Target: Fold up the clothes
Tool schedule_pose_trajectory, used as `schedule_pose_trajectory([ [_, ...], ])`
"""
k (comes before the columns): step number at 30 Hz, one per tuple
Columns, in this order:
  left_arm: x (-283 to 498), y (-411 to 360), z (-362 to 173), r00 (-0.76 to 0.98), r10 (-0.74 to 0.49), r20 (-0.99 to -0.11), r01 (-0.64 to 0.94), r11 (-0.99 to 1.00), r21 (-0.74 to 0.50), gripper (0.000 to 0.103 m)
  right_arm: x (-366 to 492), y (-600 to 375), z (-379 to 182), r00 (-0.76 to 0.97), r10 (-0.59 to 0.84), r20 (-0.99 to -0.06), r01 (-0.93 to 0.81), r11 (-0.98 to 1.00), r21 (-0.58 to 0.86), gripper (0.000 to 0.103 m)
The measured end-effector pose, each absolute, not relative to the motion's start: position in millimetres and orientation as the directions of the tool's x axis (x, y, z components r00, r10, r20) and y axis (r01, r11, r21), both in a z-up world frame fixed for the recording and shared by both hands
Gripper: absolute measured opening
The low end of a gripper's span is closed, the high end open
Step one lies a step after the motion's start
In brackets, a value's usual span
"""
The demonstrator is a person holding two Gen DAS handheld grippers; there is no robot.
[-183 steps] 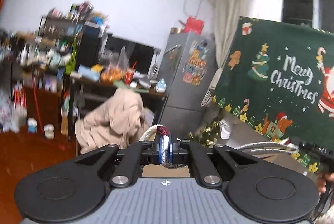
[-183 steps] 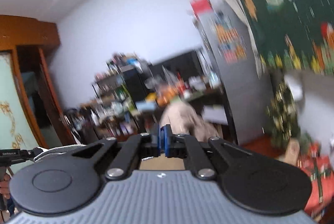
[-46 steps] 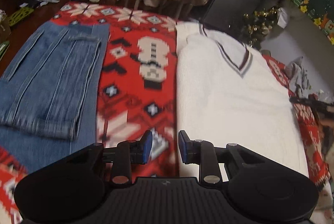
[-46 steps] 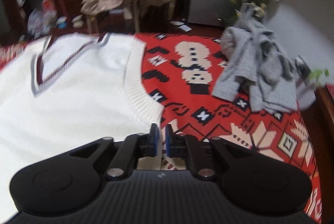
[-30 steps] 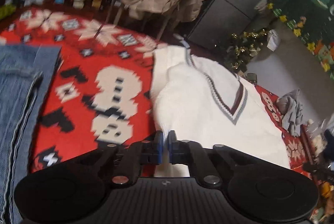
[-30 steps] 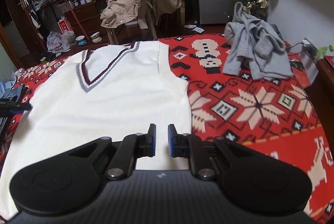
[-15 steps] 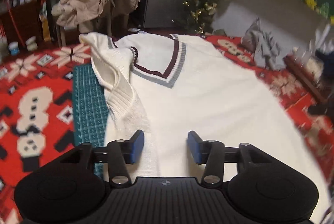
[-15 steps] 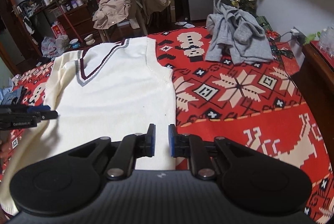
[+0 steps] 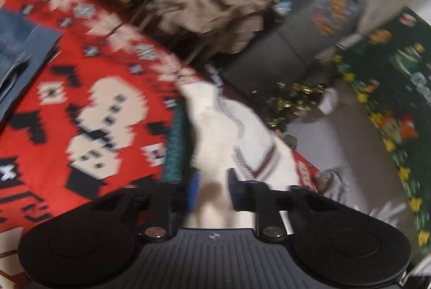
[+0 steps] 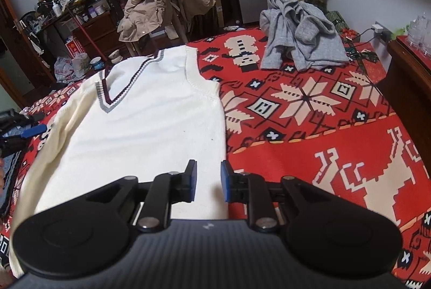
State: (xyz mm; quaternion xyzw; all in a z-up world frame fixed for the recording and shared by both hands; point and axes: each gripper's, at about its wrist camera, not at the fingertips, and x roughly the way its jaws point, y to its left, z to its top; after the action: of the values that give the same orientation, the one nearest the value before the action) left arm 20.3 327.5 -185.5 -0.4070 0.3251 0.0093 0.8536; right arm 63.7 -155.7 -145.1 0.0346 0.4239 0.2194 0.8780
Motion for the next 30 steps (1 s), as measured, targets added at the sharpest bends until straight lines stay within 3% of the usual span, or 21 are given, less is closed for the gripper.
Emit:
schedule_pose_trajectory([
  [4, 21.9, 323.9, -194.2, 0.761, -0.3, -0.576, -0.259, 0.672, -0.694, 0.013, 62.4, -154.2, -144.2, 0.542, 0.419, -0.728, -0.36, 0.899, 0.249, 0.021],
  [6, 21.1, 316.4, -194.6, 0.752, -0.305, -0.584, -0.243, 0.696, -0.676, 0.037, 61.6, -154.8, -144.6, 0.542, 0.418, -0.729, -0.358, 0.9, 0.249, 0.021],
  [8, 23.2, 308.3, -194.8, 0.74, -0.293, -0.605, -0.234, 0.731, -0.64, 0.041, 61.0, -155.5, -145.0, 0.542, 0.415, -0.731, -0.355, 0.901, 0.248, 0.021],
  [13, 29.4, 282.4, -191.4, 0.724, -0.218, -0.654, -0.162, 0.869, -0.468, 0.033, 59.7, -157.3, -144.9, 0.549, 0.41, -0.728, -0.352, 0.904, 0.244, 0.021],
  [15, 31.7, 269.4, -188.3, 0.725, -0.171, -0.667, -0.12, 0.923, -0.367, 0.02, 59.3, -157.5, -145.3, 0.549, 0.407, -0.73, -0.35, 0.905, 0.242, 0.021],
  [18, 29.2, 254.5, -180.7, 0.741, -0.076, -0.667, -0.076, 0.978, -0.196, 0.009, 59.0, -158.2, -147.5, 0.546, 0.405, -0.733, -0.345, 0.906, 0.244, 0.021],
  [24, 22.4, 272.2, -164.4, 0.761, 0.047, -0.647, -0.1, 0.994, -0.046, 0.007, 59.7, -159.1, -150.9, 0.544, 0.405, -0.735, -0.338, 0.907, 0.249, 0.021],
  [30, 21.5, 317.0, -176.8, 0.701, 0.091, -0.707, -0.174, 0.984, -0.046, 0.006, 59.5, -158.1, -152.2, 0.542, 0.407, -0.735, -0.339, 0.907, 0.252, 0.021],
])
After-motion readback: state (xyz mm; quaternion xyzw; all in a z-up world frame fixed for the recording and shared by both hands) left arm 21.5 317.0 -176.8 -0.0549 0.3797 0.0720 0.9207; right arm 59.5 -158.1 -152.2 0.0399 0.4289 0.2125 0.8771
